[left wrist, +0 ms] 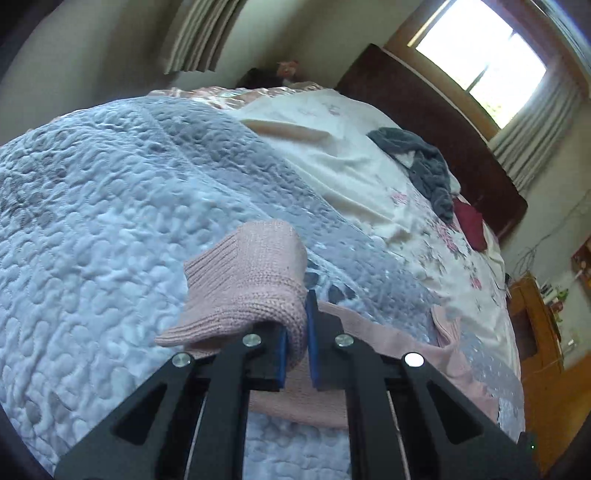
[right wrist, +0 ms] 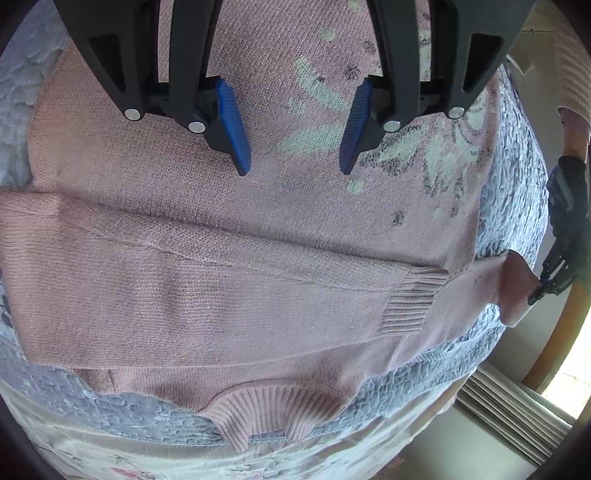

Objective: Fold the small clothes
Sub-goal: 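Fold the held sleeve with the left tool across the sweater body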

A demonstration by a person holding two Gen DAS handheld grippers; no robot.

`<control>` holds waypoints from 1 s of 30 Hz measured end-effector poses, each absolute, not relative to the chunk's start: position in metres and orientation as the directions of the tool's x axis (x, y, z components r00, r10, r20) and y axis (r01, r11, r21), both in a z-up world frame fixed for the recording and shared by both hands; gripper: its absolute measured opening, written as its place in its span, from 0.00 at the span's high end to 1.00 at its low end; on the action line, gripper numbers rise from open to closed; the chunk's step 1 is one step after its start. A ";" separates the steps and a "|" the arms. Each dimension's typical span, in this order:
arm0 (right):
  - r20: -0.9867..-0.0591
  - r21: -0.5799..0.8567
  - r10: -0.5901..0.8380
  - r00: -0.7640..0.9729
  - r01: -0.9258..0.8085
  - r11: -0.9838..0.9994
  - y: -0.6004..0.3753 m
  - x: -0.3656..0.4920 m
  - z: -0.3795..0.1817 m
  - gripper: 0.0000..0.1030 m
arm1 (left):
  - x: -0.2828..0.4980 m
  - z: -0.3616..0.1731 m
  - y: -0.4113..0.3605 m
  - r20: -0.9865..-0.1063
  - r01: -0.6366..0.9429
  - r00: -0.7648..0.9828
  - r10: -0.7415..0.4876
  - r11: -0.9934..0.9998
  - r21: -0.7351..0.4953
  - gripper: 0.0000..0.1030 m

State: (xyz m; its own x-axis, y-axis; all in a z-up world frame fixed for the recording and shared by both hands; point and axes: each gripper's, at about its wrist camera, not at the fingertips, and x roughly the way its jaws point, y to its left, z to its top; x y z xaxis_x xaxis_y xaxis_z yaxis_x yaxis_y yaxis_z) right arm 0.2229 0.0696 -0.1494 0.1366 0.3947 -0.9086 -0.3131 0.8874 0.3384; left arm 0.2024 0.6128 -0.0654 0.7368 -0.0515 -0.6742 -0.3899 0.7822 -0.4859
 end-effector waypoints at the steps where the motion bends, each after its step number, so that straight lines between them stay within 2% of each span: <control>1: -0.909 0.336 0.393 0.140 -0.309 0.890 0.067 0.223 -0.149 0.51 | 0.207 -0.064 0.597 -0.671 -0.363 0.738 -0.074 0.795 -0.486 0.93; 7: -0.904 0.344 0.398 0.153 -0.291 0.893 0.050 0.225 -0.146 0.51 | 0.231 -0.066 0.516 -0.662 -0.236 0.729 -0.173 0.844 -0.481 0.93; 15: -0.894 0.363 0.417 0.163 -0.281 0.888 0.043 0.227 -0.145 0.51 | 0.250 -0.079 0.418 -0.639 -0.092 0.694 -0.330 0.841 -0.534 0.93; 24: -0.898 0.368 0.414 0.147 -0.263 0.892 0.037 0.232 -0.154 0.51 | 0.264 -0.142 0.366 -0.729 -0.109 0.573 -0.373 0.848 -0.519 0.91; 26: -0.898 0.372 0.415 0.142 -0.257 0.892 0.036 0.233 -0.157 0.51 | 0.263 -0.153 0.364 -0.744 -0.120 0.556 -0.371 0.850 -0.514 0.89; 28: -0.898 0.378 0.419 0.137 -0.250 0.892 0.034 0.233 -0.160 0.51 | 0.261 -0.161 0.366 -0.756 -0.133 0.536 -0.375 0.847 -0.515 0.83; 30: -0.897 0.384 0.422 0.132 -0.241 0.891 0.033 0.234 -0.162 0.51 | 0.258 -0.167 0.369 -0.762 -0.138 0.517 -0.390 0.841 -0.524 0.82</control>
